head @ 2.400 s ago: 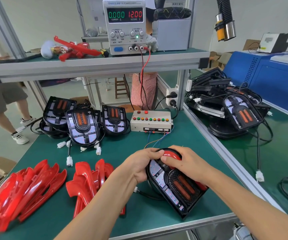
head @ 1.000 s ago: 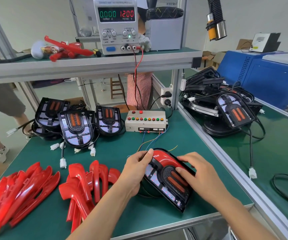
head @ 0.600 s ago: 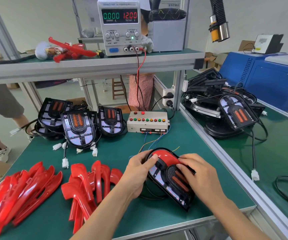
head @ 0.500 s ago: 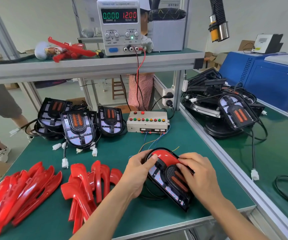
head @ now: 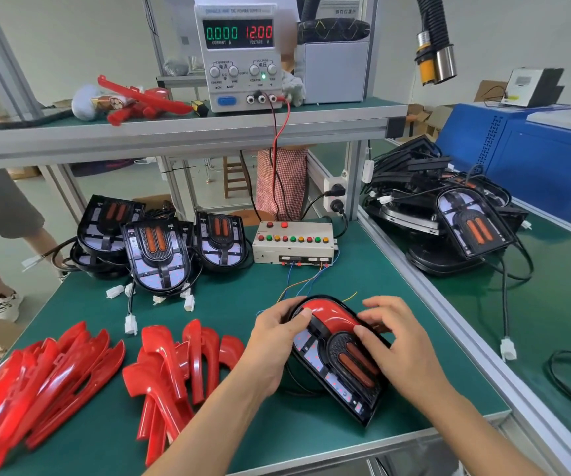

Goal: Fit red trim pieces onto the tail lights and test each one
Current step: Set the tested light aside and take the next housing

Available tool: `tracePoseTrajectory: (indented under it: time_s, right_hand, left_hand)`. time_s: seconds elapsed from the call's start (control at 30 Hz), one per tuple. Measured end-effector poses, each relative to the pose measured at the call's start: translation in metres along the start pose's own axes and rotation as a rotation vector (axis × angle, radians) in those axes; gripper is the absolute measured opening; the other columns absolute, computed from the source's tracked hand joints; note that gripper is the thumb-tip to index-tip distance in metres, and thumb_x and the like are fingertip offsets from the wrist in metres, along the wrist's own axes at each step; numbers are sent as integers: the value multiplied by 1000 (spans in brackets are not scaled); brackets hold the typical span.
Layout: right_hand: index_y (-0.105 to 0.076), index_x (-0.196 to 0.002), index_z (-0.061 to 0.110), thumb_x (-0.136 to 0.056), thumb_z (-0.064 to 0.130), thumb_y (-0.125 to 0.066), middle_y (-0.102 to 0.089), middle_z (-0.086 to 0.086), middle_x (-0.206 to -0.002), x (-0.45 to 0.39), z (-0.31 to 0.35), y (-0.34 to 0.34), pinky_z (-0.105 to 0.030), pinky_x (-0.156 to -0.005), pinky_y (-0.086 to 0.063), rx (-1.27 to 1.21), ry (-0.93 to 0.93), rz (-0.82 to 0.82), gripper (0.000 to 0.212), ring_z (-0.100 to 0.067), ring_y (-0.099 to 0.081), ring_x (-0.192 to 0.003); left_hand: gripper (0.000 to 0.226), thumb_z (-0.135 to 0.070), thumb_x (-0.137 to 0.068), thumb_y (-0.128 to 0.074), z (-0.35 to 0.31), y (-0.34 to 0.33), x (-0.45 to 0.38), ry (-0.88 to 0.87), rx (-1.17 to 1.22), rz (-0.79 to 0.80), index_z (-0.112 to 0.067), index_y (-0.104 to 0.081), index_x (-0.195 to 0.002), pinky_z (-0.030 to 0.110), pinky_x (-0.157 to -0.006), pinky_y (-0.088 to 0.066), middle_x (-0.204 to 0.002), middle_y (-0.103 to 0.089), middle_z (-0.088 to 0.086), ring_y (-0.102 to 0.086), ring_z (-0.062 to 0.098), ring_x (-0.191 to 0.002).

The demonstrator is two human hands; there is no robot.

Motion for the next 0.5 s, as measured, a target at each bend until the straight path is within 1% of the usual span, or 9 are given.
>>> tracePoseTrajectory:
  time_s: [0.07,0.13,0.17,0.2,0.27,0.33,0.4,0.47,0.5]
  right_hand:
    - [-67,-111,34,-92,26,-73,-66,19,-112,1,-2,9,-10,-84,-49,-119,-157,23,22,-3,-68,-96]
    - [-68,-110,41,-91,44,-66,-71,24,-107,5,-6,19,-12,-84,-51,-175,-284,85,20,2,-69,-98]
    - [-72,-105,40,-89,50,-62,-74,23,-105,8,-9,22,-17,-84,-53,-200,-327,124,22,1,-70,-97]
    - [-76,-101,37,-89,53,-59,-76,17,-102,12,-11,22,-22,-80,-55,-262,-376,158,26,-4,-71,-96]
    - [-77,-107,30,-94,54,-53,-78,1,-107,15,-10,18,-26,-76,-59,-524,-497,194,36,-19,-74,-102]
    - [-76,-116,20,-98,52,-47,-76,-11,-118,14,-2,13,-27,-81,-60,-799,-605,158,48,-27,-72,-111]
    - [-77,-115,14,-98,53,-45,-74,-17,-120,9,4,8,-31,-80,-62,-950,-695,82,54,-32,-72,-113]
    - [-80,-106,15,-98,57,-45,-76,-19,-113,5,6,5,-36,-74,-63,-959,-773,-3,56,-34,-74,-104]
    - [-81,-103,15,-99,59,-45,-77,-19,-109,3,7,4,-38,-70,-63,-927,-790,-35,56,-35,-76,-99]
  left_hand:
    - [23,-5,-99,-60,-2,2,0,24,39,3,-7,-70,-120,47,-105,-51,-112,-76,12,-69,32,-112]
    - [25,-2,-98,-57,-2,6,-1,53,100,3,-5,-69,-120,47,-103,-52,-114,-74,17,-69,36,-112]
    - [26,-1,-99,-55,-3,7,0,65,140,8,-3,-68,-121,46,-101,-54,-115,-74,19,-69,36,-110]
    - [27,0,-99,-53,-3,7,1,71,183,17,-1,-67,-122,44,-97,-56,-116,-73,21,-70,34,-108]
    - [28,-2,-100,-52,-2,5,2,70,258,43,0,-65,-125,39,-89,-59,-119,-71,22,-70,32,-105]
    - [30,-6,-101,-52,-1,0,6,61,318,84,-2,-63,-128,38,-91,-57,-123,-70,21,-68,31,-109]
    - [32,-8,-100,-54,3,-6,10,54,363,113,-3,-61,-131,44,-100,-52,-127,-68,20,-65,33,-116]
    - [35,-9,-96,-59,6,-9,13,65,392,140,-2,-59,-131,49,-107,-47,-129,-66,20,-62,34,-118]
    - [37,-11,-93,-64,6,-8,14,81,386,154,-2,-58,-128,49,-105,-48,-127,-67,19,-63,34,-114]
Point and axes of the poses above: each hand's wrist, its own x-axis away from the middle knuckle, its own y-axis out of the back of the hand, z = x × y, the point moved 1 cm from there along -x, towards the middle knuckle
